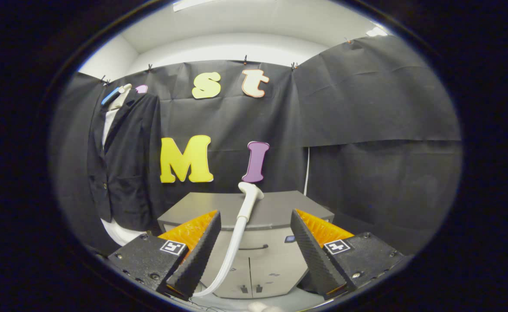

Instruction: Iron the clothes twice with a garment steamer, once on the left side and once on the right side.

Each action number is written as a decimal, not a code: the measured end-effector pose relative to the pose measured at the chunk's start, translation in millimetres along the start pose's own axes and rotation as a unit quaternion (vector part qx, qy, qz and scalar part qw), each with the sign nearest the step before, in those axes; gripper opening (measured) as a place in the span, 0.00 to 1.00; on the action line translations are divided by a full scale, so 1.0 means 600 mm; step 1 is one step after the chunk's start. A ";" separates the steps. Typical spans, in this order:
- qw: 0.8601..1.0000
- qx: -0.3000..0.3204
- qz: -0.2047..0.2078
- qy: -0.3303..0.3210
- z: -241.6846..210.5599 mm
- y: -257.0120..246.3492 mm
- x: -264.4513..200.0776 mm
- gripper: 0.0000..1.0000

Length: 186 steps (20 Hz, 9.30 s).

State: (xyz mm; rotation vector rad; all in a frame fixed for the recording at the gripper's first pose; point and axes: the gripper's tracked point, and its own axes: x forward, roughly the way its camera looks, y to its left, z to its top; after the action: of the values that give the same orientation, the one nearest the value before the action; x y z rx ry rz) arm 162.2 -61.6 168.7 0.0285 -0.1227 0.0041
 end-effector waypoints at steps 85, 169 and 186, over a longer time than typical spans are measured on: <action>0.978 0.038 0.206 -0.021 0.328 0.759 0.106 0.37; 0.951 -0.040 0.301 0.052 0.135 0.956 -0.024 0.37; 0.956 -0.084 0.282 0.001 0.213 1.132 0.049 0.37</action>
State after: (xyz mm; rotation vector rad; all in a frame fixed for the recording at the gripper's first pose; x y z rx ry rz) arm 171.6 613.9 318.0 -0.1774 -0.1251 0.5642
